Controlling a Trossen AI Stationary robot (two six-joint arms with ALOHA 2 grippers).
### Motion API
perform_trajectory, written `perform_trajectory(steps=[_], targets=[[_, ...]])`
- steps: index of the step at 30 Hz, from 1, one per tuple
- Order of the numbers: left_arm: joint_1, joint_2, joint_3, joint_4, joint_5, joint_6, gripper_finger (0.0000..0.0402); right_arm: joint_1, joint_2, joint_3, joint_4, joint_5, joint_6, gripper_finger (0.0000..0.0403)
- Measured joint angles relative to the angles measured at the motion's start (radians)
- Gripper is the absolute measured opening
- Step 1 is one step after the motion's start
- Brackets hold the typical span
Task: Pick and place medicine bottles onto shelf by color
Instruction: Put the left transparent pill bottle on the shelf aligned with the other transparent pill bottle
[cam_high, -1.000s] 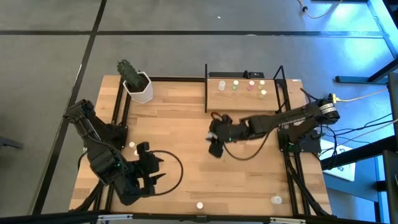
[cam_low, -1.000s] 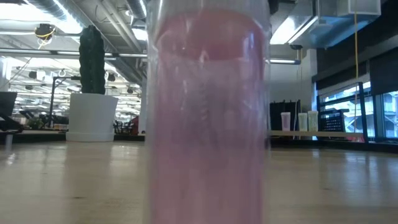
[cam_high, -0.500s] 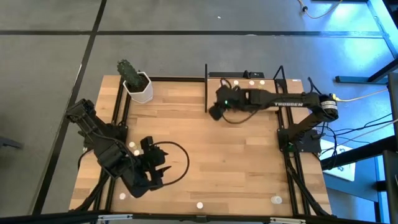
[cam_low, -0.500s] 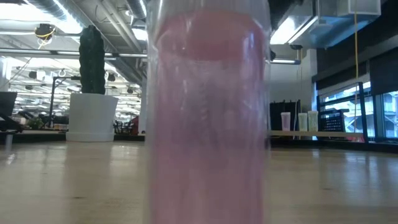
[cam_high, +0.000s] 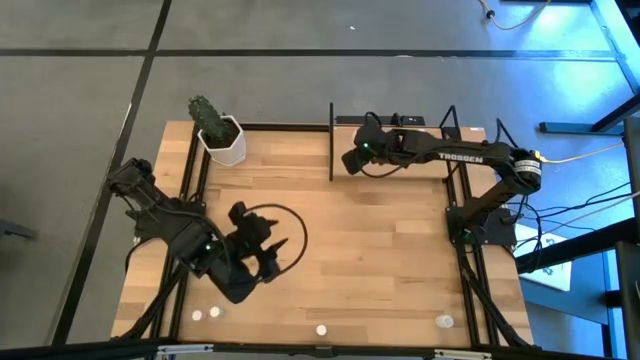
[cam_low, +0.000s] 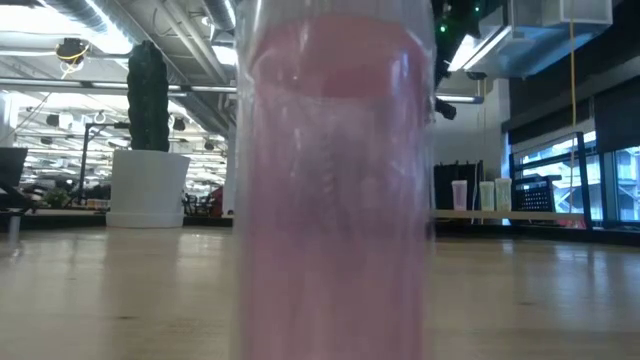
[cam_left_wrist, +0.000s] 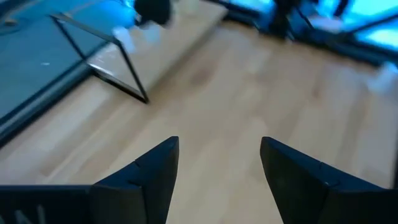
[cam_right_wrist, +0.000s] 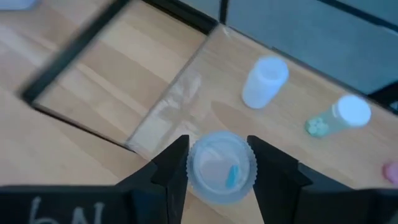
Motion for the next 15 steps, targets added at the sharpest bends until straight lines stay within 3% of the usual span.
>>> perform_trajectory(steps=[15], targets=[[0.106, 0.0, 0.0, 0.0, -0.023, -0.006, 0.022, -0.026, 0.0, -0.18, 0.289, 0.025, 0.054, 0.0146]])
